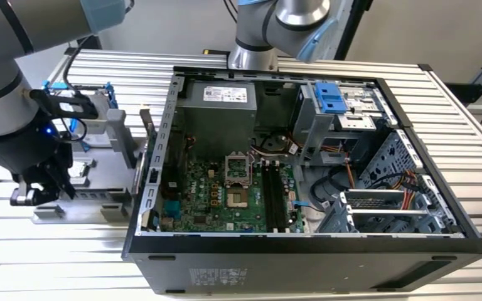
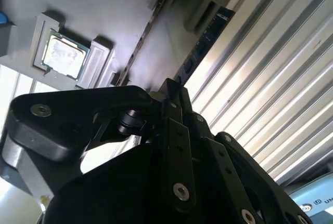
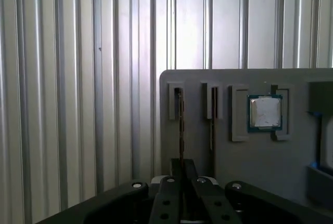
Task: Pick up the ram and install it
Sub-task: 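Pick up the ram and move it above insertion slot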
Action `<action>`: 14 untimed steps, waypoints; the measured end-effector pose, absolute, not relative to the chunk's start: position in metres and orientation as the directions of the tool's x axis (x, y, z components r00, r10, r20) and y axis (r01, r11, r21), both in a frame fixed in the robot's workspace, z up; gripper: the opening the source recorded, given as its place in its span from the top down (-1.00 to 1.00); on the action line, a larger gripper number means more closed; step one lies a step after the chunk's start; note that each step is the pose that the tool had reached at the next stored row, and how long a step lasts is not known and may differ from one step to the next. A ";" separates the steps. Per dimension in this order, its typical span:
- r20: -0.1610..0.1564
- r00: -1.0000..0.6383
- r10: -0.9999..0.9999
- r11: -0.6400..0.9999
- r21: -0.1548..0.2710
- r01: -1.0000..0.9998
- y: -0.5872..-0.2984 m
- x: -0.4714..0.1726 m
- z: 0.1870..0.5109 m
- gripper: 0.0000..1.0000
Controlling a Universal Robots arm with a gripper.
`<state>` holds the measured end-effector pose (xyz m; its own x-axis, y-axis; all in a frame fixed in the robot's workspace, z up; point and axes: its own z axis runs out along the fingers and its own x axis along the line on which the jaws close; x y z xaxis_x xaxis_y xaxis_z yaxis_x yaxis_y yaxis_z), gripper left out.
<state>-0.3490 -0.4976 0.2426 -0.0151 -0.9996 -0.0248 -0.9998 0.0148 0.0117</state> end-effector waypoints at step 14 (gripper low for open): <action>-0.025 -0.015 -1.000 0.015 0.011 -1.000 -0.498 -0.349 0.267 1.00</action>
<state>-0.3492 -0.4976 0.2673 -0.0151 -0.9996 -0.0248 -0.9998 0.0148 0.0114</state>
